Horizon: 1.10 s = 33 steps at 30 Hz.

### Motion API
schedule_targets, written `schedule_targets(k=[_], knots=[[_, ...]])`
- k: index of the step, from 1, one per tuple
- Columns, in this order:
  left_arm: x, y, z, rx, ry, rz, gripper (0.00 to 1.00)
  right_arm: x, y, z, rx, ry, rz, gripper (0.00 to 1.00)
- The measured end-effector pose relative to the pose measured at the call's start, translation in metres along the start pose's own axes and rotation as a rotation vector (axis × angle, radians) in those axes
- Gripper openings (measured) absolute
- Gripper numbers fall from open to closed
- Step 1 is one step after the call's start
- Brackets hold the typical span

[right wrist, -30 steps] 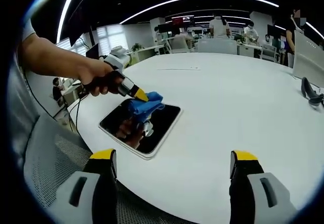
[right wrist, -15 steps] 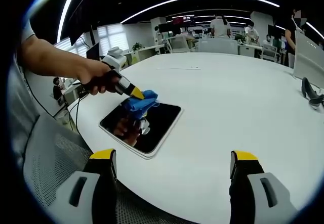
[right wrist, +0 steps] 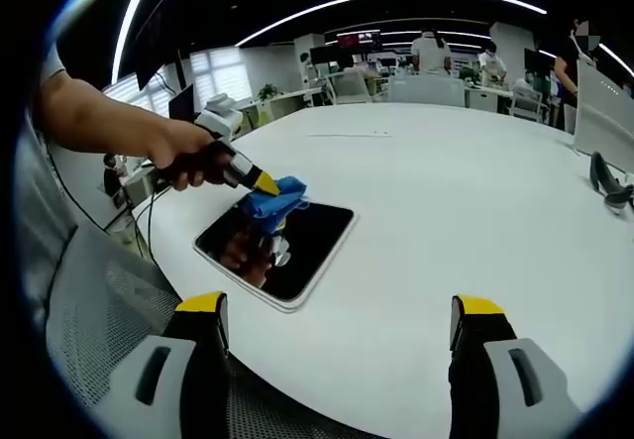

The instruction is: Wipe the mirror surface with the cleaning cloth until all visible marks leave the cleaned area.

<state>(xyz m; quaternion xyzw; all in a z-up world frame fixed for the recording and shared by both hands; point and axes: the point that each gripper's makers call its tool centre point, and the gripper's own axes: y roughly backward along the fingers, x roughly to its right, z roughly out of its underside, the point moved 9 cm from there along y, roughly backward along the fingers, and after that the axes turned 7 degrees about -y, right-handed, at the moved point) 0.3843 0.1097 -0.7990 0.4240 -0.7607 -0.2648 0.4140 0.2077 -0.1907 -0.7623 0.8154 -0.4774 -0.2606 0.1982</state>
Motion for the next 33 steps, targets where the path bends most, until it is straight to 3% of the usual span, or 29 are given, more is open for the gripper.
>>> schedule_targets(k=[4, 14, 30, 33], knots=[[0.005, 0.003, 0.006, 0.04, -0.031, -0.019, 0.04, 0.0, 0.0, 0.0, -0.002, 0.003, -0.001, 0.91], [0.013, 0.008, 0.025, 0.064, -0.014, -0.037, 0.04, 0.001, 0.0, 0.002, -0.014, 0.007, 0.009, 0.91], [0.025, 0.02, 0.051, 0.067, -0.025, -0.048, 0.04, 0.001, 0.0, 0.002, -0.01, 0.013, 0.001, 0.91], [0.028, 0.023, 0.057, 0.064, -0.061, -0.047, 0.04, 0.001, 0.0, 0.003, -0.012, 0.015, 0.002, 0.91]])
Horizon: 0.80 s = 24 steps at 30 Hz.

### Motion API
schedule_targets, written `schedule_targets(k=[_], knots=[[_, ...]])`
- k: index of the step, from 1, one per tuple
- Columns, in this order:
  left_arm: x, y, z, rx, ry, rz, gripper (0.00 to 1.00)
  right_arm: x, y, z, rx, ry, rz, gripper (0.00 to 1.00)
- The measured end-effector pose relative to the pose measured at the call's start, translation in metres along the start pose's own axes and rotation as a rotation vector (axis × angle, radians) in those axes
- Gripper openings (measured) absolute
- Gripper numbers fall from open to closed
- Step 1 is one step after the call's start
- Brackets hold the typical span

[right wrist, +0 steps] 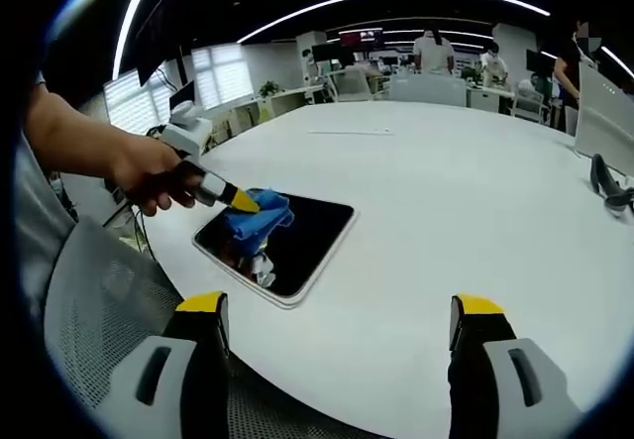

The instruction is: Wipe the mirror surface with the cleaning cloth until all visible marks leave the cleaned area.

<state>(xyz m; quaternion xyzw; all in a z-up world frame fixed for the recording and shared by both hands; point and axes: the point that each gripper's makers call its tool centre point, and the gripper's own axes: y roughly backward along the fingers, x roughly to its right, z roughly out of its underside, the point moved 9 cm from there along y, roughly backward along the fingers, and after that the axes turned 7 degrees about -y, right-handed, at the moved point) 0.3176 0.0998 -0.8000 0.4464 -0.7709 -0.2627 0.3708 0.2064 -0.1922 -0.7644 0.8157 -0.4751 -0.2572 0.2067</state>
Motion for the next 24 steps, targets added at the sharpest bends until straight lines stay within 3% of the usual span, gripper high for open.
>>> schedule_targets(k=[9, 24], knots=[[0.009, 0.013, 0.018, -0.013, 0.008, 0.002, 0.03, 0.0, 0.0, -0.001, 0.004, 0.0, 0.001, 0.91], [0.011, 0.023, 0.032, -0.028, 0.037, 0.003, 0.03, -0.002, 0.001, -0.001, 0.002, 0.008, 0.002, 0.89]])
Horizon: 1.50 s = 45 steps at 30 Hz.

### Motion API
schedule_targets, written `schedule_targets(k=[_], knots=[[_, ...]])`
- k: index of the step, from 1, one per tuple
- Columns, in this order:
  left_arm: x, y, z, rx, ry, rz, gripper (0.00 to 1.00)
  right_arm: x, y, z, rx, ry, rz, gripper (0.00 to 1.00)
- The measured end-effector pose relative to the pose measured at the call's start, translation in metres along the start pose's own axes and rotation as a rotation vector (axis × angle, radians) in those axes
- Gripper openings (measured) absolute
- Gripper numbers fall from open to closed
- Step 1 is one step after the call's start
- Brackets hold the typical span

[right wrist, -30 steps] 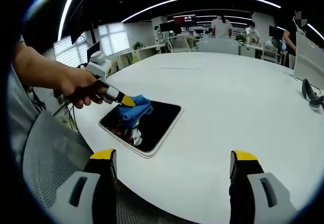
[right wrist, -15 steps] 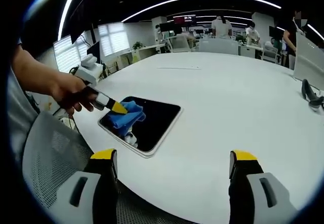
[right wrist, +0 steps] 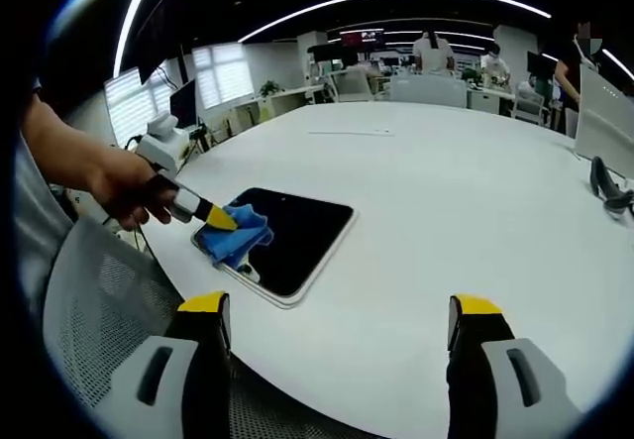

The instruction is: Wipe the mirror surface with the cleaning cloth until all visible marks leave the cleaned area.

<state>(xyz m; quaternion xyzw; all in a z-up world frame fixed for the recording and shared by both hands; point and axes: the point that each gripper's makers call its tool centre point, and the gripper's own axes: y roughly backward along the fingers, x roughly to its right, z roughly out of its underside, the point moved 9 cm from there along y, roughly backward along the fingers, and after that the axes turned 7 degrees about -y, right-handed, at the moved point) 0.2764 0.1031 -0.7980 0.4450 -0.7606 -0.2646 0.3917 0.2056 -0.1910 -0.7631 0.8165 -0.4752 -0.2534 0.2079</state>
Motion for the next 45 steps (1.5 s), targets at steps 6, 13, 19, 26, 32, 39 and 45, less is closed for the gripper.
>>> schedule_targets(k=[6, 13, 19, 26, 32, 39, 45], knots=[[0.004, 0.006, 0.007, -0.033, -0.033, 0.003, 0.03, 0.0, 0.0, 0.0, 0.002, -0.001, 0.004, 0.89], [0.005, 0.012, 0.013, -0.07, -0.039, 0.013, 0.03, 0.001, 0.0, -0.001, 0.009, -0.004, 0.008, 0.89], [0.005, 0.012, 0.016, -0.074, -0.009, 0.01, 0.03, 0.0, 0.001, -0.001, 0.006, -0.001, 0.009, 0.89], [0.005, 0.015, 0.02, -0.09, -0.002, 0.019, 0.03, 0.0, 0.0, -0.001, 0.005, 0.0, 0.01, 0.9], [0.007, 0.018, 0.023, -0.095, -0.01, 0.014, 0.03, -0.001, 0.0, -0.001, 0.009, 0.006, 0.012, 0.9], [0.006, 0.018, 0.024, -0.089, -0.008, 0.018, 0.03, 0.0, 0.0, -0.001, 0.006, 0.002, 0.012, 0.9], [0.001, 0.02, 0.023, -0.102, -0.012, 0.031, 0.03, 0.001, 0.0, -0.001, 0.014, 0.002, 0.018, 0.91]])
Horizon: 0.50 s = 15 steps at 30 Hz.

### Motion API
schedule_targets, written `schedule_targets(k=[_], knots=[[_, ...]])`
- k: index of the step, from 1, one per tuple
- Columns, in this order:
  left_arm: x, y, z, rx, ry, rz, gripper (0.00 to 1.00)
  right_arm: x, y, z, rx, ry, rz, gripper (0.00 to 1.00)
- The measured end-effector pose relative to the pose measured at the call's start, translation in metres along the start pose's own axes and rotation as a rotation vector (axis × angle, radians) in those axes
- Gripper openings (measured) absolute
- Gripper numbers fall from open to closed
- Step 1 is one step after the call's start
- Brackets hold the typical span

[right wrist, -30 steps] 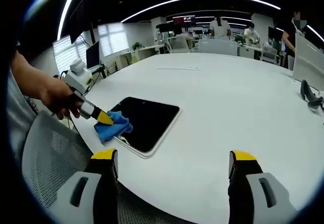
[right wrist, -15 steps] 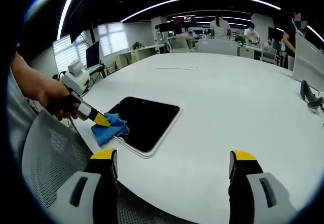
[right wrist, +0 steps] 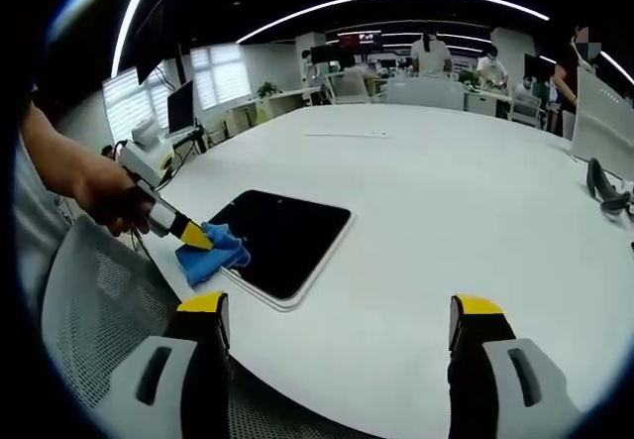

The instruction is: Wipe the mirror surface with the cleaning cloth until all visible marks leave the cleaned area.

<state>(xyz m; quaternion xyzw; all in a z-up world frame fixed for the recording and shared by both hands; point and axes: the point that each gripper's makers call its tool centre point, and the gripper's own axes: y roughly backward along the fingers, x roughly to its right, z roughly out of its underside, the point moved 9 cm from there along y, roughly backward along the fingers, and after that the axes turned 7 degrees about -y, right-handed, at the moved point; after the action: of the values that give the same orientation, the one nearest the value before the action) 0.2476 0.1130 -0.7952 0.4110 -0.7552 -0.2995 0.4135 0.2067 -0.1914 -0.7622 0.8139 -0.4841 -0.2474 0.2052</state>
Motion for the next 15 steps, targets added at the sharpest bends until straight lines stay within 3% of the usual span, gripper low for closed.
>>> schedule_targets(k=[4, 7, 15], knots=[[-0.007, 0.006, 0.003, -0.01, -0.011, -0.002, 0.03, 0.0, 0.0, 0.0, 0.001, -0.001, 0.0, 0.91], [-0.014, 0.011, 0.001, -0.033, -0.071, -0.006, 0.03, -0.002, 0.001, -0.001, 0.002, 0.001, -0.001, 0.91], [-0.026, 0.015, -0.001, -0.042, -0.033, -0.015, 0.04, -0.001, 0.0, -0.001, 0.002, 0.001, -0.002, 0.91]])
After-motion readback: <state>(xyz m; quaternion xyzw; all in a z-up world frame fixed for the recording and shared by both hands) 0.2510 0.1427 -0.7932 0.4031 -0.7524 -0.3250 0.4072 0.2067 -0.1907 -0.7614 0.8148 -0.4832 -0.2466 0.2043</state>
